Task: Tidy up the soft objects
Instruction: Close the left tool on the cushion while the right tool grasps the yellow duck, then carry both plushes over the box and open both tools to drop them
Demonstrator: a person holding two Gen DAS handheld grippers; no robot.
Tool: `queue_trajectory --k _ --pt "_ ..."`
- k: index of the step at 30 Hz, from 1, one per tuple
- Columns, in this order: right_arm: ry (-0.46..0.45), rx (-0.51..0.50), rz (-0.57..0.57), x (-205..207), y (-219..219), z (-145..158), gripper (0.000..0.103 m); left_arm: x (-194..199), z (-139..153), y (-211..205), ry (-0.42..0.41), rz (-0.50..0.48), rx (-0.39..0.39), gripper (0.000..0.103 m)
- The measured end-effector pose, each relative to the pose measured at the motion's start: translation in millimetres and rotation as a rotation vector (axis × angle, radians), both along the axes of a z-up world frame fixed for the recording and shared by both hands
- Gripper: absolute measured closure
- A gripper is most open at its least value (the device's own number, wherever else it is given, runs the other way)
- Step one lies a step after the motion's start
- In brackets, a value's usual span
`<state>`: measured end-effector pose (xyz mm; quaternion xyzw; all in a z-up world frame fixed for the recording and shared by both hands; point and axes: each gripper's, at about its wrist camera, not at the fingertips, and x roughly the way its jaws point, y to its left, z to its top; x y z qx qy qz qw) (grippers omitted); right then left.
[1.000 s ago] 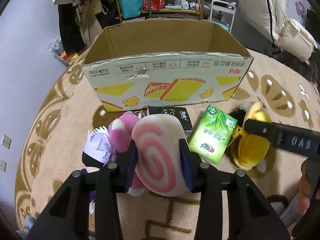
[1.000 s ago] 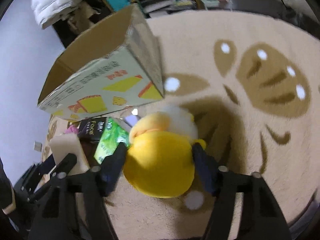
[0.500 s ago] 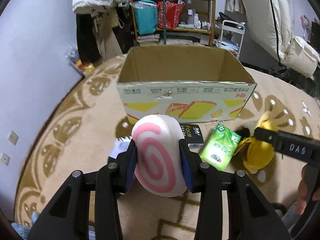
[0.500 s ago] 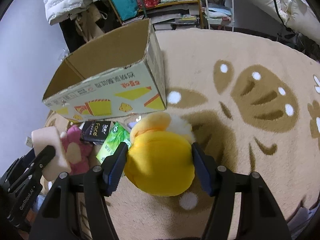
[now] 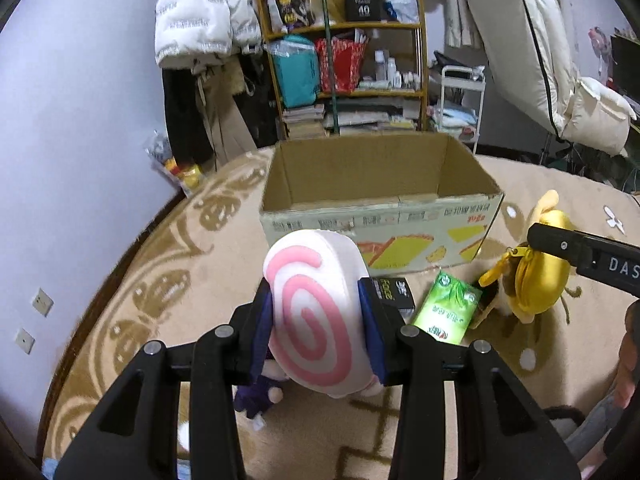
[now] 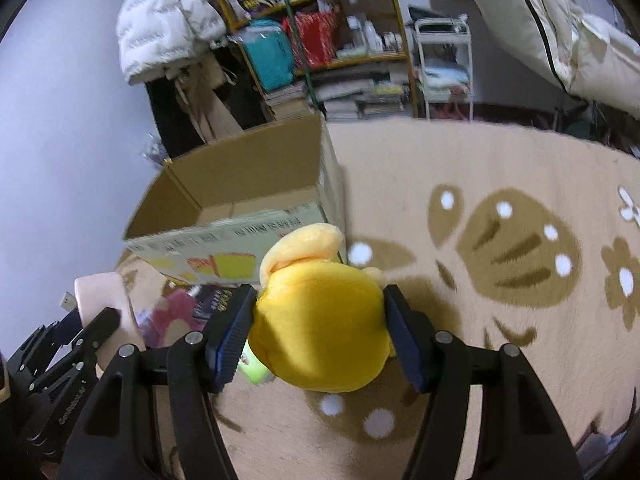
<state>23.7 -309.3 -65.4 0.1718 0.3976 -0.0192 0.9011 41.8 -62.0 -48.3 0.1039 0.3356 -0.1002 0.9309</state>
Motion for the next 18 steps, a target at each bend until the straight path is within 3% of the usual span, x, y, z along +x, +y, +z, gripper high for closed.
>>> queue_trajectory --k 12,18 --pt "-0.245 -0.075 0.052 -16 15 48 0.035 -13 38 10 -0.232 0.030 -0.002 0.063" --pt "-0.363 -0.110 0.053 -16 20 67 0.035 -17 57 11 -0.341 -0.009 -0.031 0.063"
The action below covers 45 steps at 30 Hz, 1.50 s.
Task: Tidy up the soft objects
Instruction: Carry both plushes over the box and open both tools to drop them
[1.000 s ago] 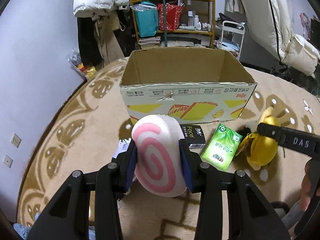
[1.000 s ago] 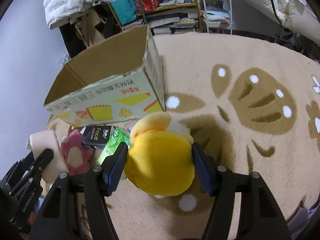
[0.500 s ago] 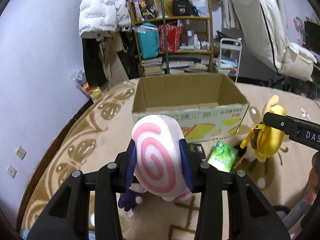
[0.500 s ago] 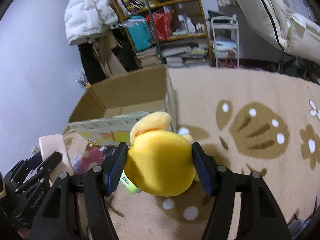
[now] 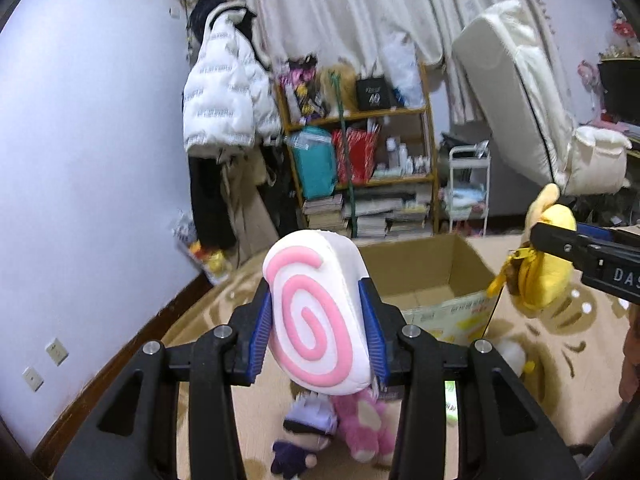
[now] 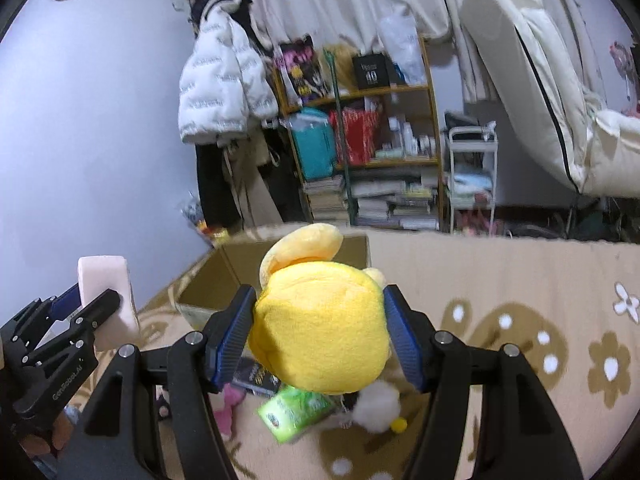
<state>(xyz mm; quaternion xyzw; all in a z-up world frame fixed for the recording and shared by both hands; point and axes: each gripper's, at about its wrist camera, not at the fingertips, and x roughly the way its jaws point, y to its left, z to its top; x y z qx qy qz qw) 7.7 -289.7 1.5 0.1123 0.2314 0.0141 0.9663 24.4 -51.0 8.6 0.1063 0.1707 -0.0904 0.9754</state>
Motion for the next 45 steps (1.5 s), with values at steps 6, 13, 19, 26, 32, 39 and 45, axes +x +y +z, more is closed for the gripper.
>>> queue_trajectory --k 6,13,19,26,32,39,45 --pt "-0.107 0.008 0.034 3 2 18 0.035 6 16 -5 -0.036 -0.028 -0.023 0.063" --pt "-0.168 -0.011 0.060 14 4 33 0.035 24 25 -17 -0.081 -0.018 -0.009 0.063" --pt "-0.157 -0.028 0.077 34 12 30 0.035 54 24 -26 -0.080 -0.013 0.003 0.062" --pt "-0.108 -0.053 0.116 59 22 15 0.035 87 8 -27 -0.021 -0.001 -0.027 0.062" --pt "-0.003 -0.014 0.114 83 21 -8 0.034 107 -15 -28 0.064 -0.014 -0.036 0.062" --pt "0.019 0.027 0.105 94 7 -22 0.033 124 -36 -36 0.143 -0.015 -0.041 0.061" --pt "0.050 -0.008 0.112 104 8 -38 0.033 137 -53 -33 0.232 0.002 -0.070 0.057"
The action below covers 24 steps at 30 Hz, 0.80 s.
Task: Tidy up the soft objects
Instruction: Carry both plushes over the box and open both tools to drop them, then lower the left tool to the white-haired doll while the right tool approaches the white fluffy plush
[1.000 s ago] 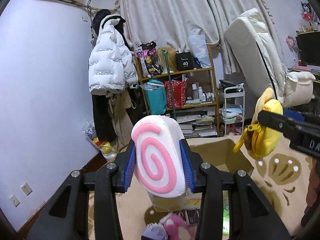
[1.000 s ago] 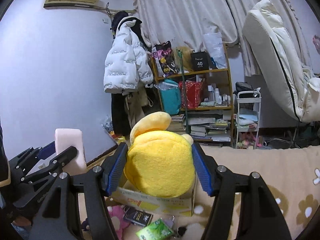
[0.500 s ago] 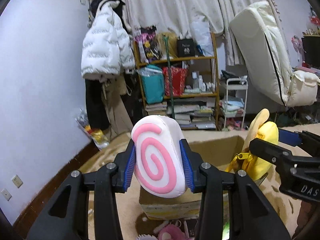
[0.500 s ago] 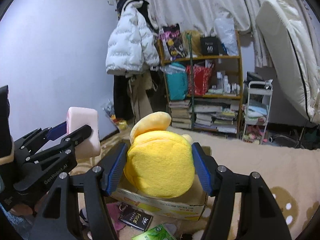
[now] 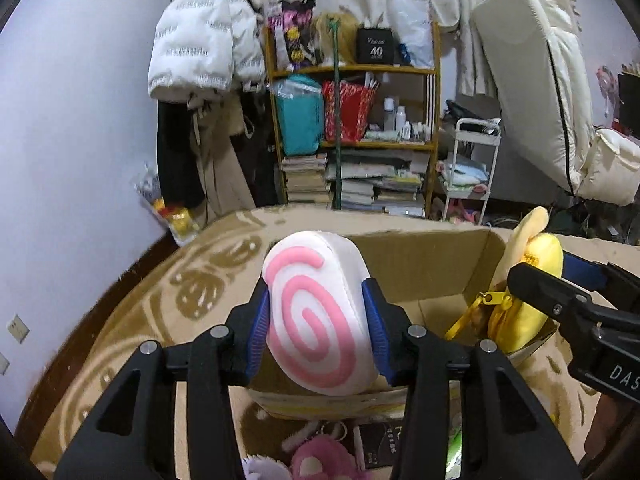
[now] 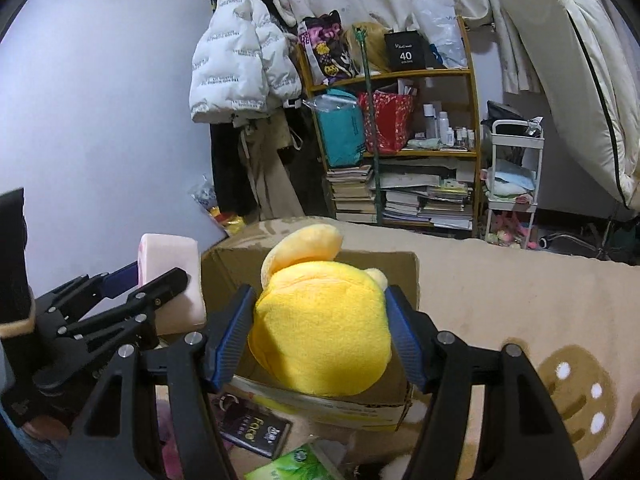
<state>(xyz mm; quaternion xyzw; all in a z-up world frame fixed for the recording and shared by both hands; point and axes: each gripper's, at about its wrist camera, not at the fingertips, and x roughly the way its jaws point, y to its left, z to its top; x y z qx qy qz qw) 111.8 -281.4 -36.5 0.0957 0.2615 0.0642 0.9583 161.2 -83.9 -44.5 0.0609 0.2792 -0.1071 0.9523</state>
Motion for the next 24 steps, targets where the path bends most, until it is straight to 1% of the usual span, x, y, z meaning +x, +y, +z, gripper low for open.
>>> queue_trajectory --k 3,5,7,9,10,11,12,15,17,19,24 --pt "0.015 -0.004 0.002 3 1 -5 0.032 3 -5 3 0.021 0.027 0.002 0.052" --pt "0.025 -0.011 0.005 4 1 -8 0.032 -1 -3 10 -0.005 0.052 -0.017 0.036" --pt "0.041 -0.010 0.012 5 1 -11 0.030 -6 1 15 -0.027 0.064 -0.020 0.026" --pt "0.050 0.008 0.013 6 -1 -13 0.027 -9 3 19 -0.038 0.071 -0.012 0.025" --pt "0.053 0.019 0.014 6 -2 -13 0.022 -9 3 21 -0.037 0.078 -0.007 0.022" --pt "0.052 0.022 0.013 5 -2 -12 0.020 -9 3 22 -0.033 0.084 -0.006 0.018" --pt "0.048 0.025 0.012 3 -3 -12 0.016 -9 4 24 -0.027 0.091 -0.007 0.017" --pt "0.043 0.034 0.008 0 -4 -9 0.011 -9 5 30 -0.003 0.100 -0.018 0.014" --pt "0.042 0.038 0.001 -3 -5 -7 0.007 -11 6 32 0.002 0.109 -0.012 0.006" --pt "0.037 0.038 -0.006 -8 -6 -5 0.001 -15 8 35 -0.002 0.120 -0.001 0.005" --pt "0.041 0.032 -0.024 -20 -8 2 0.000 -28 11 39 0.023 0.099 0.032 0.004"
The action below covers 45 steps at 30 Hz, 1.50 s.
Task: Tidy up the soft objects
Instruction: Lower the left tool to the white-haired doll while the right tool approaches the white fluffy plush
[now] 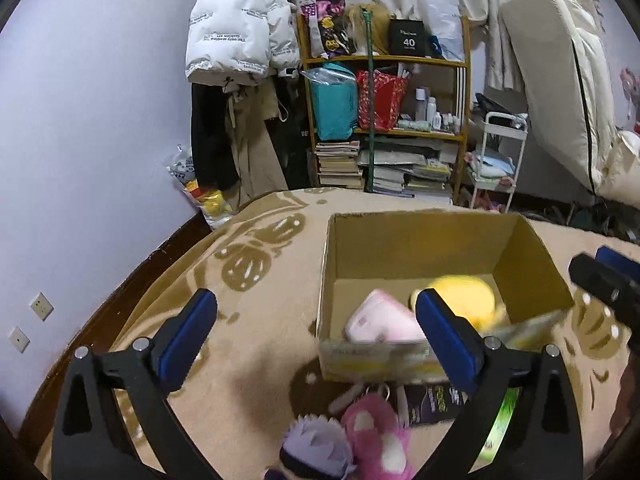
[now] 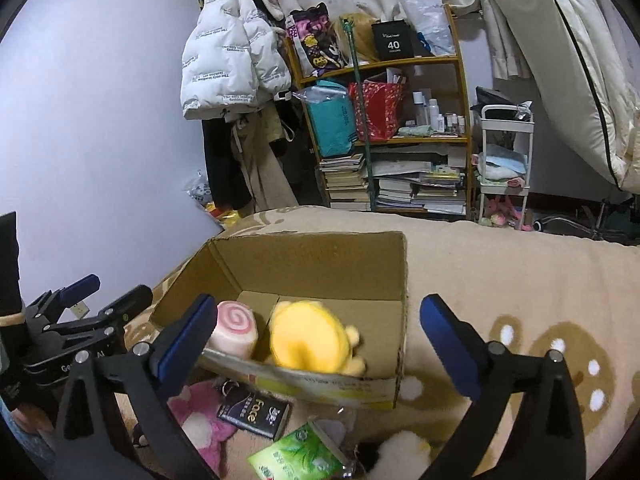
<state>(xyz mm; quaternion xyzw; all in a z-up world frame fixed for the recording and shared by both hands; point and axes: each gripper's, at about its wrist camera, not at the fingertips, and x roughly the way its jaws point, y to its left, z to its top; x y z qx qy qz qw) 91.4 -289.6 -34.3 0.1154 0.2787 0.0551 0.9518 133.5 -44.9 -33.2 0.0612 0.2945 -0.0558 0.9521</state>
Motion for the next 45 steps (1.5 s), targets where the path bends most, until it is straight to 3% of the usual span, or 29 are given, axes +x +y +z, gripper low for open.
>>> queue_trajectory --k 7,13,19,25,30,41,45 --pt "-0.018 -0.034 -0.009 -25 0 16 0.000 -22 10 19 0.044 0.010 -0.011 0.004" --pt "-0.019 -0.032 -0.013 -44 1 25 0.000 -32 9 38 0.134 0.034 -0.020 0.004" --pt "-0.026 -0.064 -0.025 -63 7 34 0.000 -54 14 43 0.126 0.031 0.023 0.004" --pt "-0.021 -0.071 -0.036 -76 9 42 0.000 -60 11 47 0.176 0.018 0.000 0.004" --pt "0.038 -0.103 -0.042 -79 10 33 0.000 -54 4 48 0.218 0.026 -0.010 0.004" --pt "0.171 -0.060 -0.055 -63 -1 0 0.001 -37 -33 41 0.376 0.025 0.022 0.004" --pt "0.244 0.004 -0.056 -54 -9 -19 0.012 -33 -44 42 0.434 0.026 0.030 0.004"
